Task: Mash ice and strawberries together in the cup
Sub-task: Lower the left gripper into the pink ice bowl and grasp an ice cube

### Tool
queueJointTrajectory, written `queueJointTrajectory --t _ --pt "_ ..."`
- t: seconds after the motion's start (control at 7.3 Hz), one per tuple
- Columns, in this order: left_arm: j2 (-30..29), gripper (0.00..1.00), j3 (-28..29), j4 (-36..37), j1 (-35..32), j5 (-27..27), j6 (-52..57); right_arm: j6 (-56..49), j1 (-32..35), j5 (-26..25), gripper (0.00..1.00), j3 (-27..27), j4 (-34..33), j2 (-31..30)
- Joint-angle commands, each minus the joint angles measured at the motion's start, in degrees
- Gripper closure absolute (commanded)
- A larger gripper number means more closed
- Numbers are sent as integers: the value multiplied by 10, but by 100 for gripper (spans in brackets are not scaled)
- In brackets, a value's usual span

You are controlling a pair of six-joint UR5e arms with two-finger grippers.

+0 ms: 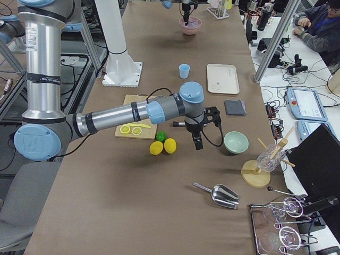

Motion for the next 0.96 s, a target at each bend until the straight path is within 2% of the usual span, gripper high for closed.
queueJointTrajectory --t 0.0,0.55,0.82 --pt "-10 100 -18 6 -27 -64 1 -1 0 0 0 1 0 -1" --pt "-100 100 -21 29 -74 -85 -19 3 0 0 0 0 0 -1" --pt "-166 100 -19 30 -60 -81 -128 3 0 1 0 1 -1 -1"
